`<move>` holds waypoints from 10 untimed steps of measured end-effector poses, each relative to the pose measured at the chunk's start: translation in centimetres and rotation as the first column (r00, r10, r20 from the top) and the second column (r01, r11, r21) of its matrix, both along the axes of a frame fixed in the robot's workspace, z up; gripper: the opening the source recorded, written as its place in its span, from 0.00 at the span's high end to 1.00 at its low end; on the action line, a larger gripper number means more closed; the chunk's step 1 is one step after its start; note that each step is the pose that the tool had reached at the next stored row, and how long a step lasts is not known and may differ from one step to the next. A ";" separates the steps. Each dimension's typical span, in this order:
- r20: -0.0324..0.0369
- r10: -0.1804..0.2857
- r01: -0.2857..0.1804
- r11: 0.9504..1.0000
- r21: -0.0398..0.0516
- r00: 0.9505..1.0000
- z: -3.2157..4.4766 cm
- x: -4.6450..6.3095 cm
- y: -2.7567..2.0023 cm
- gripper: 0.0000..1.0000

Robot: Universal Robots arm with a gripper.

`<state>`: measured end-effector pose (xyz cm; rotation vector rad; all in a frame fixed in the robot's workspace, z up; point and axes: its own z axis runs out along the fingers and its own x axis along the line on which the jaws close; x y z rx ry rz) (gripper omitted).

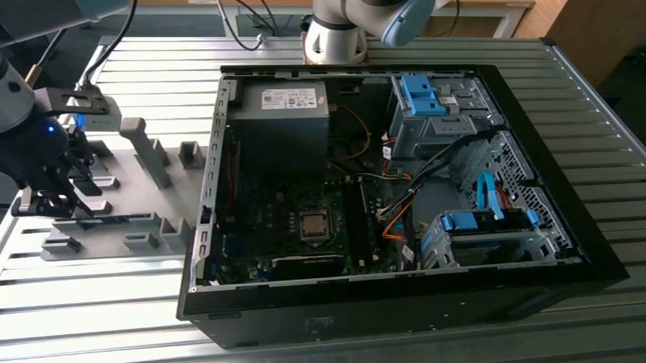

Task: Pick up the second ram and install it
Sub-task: 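Pick up the second ram and move it above second insertion slot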

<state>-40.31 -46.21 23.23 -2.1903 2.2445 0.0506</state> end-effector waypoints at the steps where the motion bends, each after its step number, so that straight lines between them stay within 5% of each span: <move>1: 0.000 0.000 0.000 1.000 0.000 1.000 -0.02 0.0 0.00 0.58; 10: 0.004 0.001 -0.001 1.000 0.000 1.000 -1.28 0.0 -0.01 0.58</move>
